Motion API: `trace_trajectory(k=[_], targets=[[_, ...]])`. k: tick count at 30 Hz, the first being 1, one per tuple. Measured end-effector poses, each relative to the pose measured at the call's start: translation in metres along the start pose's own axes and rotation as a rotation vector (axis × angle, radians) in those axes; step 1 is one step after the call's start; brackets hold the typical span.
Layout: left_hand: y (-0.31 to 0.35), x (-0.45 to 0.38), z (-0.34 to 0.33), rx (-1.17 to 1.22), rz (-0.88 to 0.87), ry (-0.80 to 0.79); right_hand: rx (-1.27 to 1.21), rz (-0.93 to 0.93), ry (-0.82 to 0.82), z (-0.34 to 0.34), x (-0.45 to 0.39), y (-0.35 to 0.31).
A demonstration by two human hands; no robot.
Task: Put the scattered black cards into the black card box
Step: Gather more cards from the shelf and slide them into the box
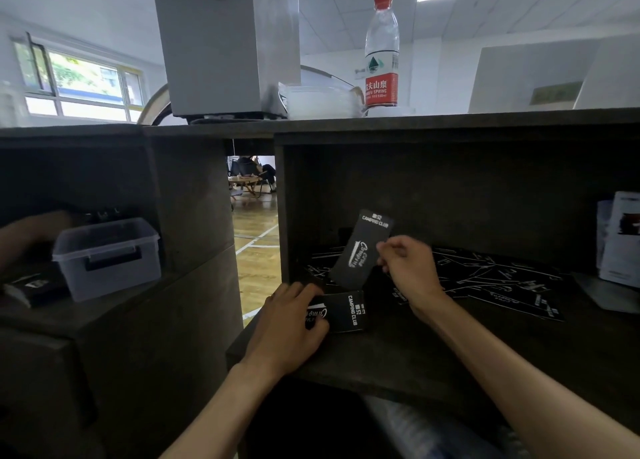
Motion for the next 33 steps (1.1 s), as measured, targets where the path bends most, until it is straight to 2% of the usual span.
trace_trajectory(k=[4, 7, 11, 13, 16, 20, 21, 23, 25, 26, 29, 31, 33], targets=[[-0.001, 0.001, 0.002, 0.050, 0.025, 0.033, 0.094, -0.128, -0.373, -0.009, 0.025, 0.022], [-0.002, 0.001, 0.004, 0.080, 0.048, 0.049, 0.198, -0.139, -0.668, -0.011, 0.040, 0.032], [0.003, 0.000, 0.004, 0.096, 0.015, 0.025, 0.411, -0.119, -0.819, -0.022, 0.044, 0.030], [0.002, 0.000, 0.005, 0.082, -0.011, 0.039, 0.419, -0.109, -0.777, -0.026, 0.040, 0.022], [-0.003, -0.001, 0.005, 0.039, 0.007, 0.065, 0.232, -0.129, -0.575, -0.031, 0.039, 0.019], [-0.012, -0.009, 0.001, -0.007, 0.029, 0.009, 0.329, -0.014, -0.704, -0.056, 0.063, 0.039], [-0.015, -0.011, 0.000, -0.013, 0.028, -0.009, 0.294, -0.043, -0.702, -0.059, 0.059, 0.040], [-0.020, -0.010, -0.002, 0.002, 0.034, -0.017, 0.184, -0.100, -0.595, -0.060, 0.037, 0.040], [-0.020, -0.009, -0.003, 0.008, 0.028, 0.001, 0.307, 0.000, -0.476, -0.059, 0.012, 0.041], [-0.020, -0.008, -0.002, 0.008, 0.024, 0.011, 0.446, 0.095, -0.485, -0.063, 0.006, 0.045], [-0.020, -0.008, -0.001, 0.021, 0.026, 0.031, 0.753, 0.328, -0.661, -0.075, 0.014, 0.062], [-0.021, -0.008, -0.001, 0.035, 0.038, 0.029, 0.817, 0.387, -0.695, -0.072, 0.023, 0.066], [-0.021, -0.007, -0.001, 0.041, 0.042, 0.027, 0.827, 0.416, -0.652, -0.060, 0.025, 0.060]])
Point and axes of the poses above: each hand's wrist, its own x-axis away from the middle knuckle, its own z-axis out of the back of the hand, y = z × x, the point moved 6 cm from there along -x, towards the middle knuckle, and after that the axes turned 15 degrees about y, right-handed, at the moved point
